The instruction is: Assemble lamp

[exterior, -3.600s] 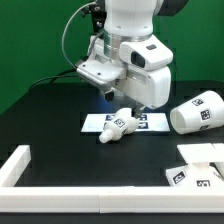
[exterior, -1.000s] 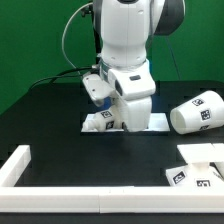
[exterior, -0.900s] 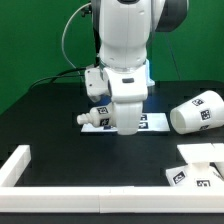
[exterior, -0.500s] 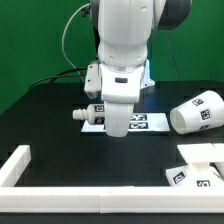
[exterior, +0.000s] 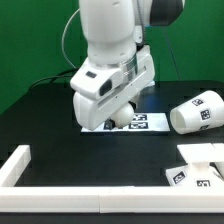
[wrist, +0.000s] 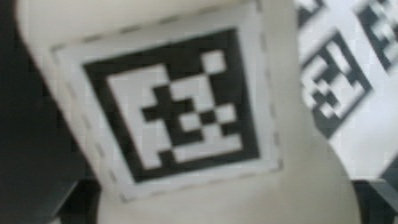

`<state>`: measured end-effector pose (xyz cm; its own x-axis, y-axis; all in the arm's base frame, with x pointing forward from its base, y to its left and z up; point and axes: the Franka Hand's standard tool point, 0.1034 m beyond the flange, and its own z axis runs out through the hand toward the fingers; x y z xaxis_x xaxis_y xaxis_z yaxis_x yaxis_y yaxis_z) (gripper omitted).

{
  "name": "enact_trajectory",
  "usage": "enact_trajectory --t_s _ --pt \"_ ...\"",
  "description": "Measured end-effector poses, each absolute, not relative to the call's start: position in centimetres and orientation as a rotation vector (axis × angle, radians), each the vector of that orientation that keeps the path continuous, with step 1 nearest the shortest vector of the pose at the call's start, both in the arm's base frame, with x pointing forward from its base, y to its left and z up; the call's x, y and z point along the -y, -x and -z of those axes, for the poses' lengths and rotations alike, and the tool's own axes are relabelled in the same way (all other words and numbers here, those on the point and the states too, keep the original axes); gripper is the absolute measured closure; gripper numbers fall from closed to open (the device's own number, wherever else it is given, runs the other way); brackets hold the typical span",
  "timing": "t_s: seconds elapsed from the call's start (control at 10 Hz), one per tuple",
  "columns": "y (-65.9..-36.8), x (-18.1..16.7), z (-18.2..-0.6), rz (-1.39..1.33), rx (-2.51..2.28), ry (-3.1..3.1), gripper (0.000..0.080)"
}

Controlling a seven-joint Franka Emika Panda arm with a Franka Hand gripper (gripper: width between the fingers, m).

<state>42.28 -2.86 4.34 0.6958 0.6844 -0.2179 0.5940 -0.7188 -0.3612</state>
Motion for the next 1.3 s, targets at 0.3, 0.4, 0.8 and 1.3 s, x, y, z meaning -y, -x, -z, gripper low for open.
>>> enact_trajectory --t_s 0.3,0.4,0.8,1.3 --pt "-42.5 3.0 -4.1 -0.534 0.700 2.727 0.0225" --pt "-42.5 3.0 -4.1 -0.547 0.624 2.753 0.0225" --pt "-43.1 2.2 -3.8 -0.483 -0.055 2.970 0.0225" --pt "-42.7 1.8 -3.0 -0.440 -0.557 2.933 0.0225"
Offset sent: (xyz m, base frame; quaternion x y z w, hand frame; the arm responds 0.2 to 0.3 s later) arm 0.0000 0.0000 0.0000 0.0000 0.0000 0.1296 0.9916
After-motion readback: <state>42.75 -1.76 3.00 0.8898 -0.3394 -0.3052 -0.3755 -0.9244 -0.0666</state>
